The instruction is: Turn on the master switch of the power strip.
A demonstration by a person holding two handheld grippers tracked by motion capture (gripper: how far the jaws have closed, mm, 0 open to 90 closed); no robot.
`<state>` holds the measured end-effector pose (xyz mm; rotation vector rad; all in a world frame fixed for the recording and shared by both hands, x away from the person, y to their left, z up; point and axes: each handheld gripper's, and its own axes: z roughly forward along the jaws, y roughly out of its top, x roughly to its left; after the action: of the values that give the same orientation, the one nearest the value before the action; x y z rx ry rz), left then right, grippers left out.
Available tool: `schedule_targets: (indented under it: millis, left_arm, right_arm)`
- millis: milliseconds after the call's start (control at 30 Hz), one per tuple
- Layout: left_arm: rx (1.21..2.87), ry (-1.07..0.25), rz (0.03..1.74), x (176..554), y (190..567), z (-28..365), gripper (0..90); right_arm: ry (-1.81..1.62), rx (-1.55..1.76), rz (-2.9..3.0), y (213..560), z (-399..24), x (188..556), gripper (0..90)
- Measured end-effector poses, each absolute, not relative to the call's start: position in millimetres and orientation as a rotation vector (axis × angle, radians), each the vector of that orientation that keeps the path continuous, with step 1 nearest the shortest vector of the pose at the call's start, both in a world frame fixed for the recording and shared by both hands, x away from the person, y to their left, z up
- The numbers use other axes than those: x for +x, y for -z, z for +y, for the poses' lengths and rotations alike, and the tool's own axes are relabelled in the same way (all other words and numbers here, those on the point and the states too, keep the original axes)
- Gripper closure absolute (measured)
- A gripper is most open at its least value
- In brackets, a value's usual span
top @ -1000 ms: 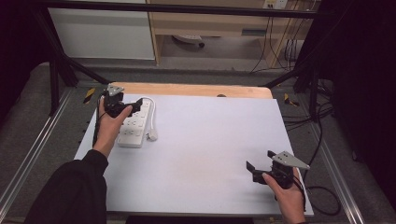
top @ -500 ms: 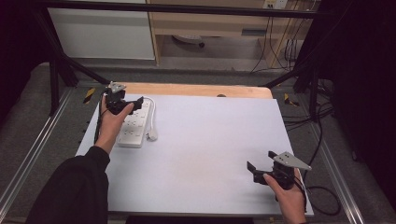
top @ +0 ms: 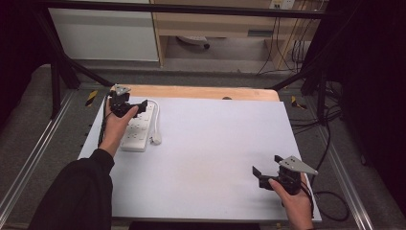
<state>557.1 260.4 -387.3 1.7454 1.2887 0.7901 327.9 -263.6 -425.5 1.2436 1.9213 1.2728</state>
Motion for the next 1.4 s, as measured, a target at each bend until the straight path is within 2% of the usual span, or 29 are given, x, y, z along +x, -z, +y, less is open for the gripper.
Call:
schedule_targets:
  millis: [1133,1300,1400]
  left_arm:
    - [1.799,-0.770,1.332,573,391,262,14.8]
    - [1.805,-0.765,1.341,573,392,264,22.0]
    - [1.802,-0.759,1.344,574,393,265,29.6]
  right_arm:
    - [-1.279,1.260,1.922,427,-265,330,4.2]
    - [-1.279,1.262,1.922,427,-266,330,4.3]
    - [-1.280,1.265,1.921,427,-265,330,4.4]
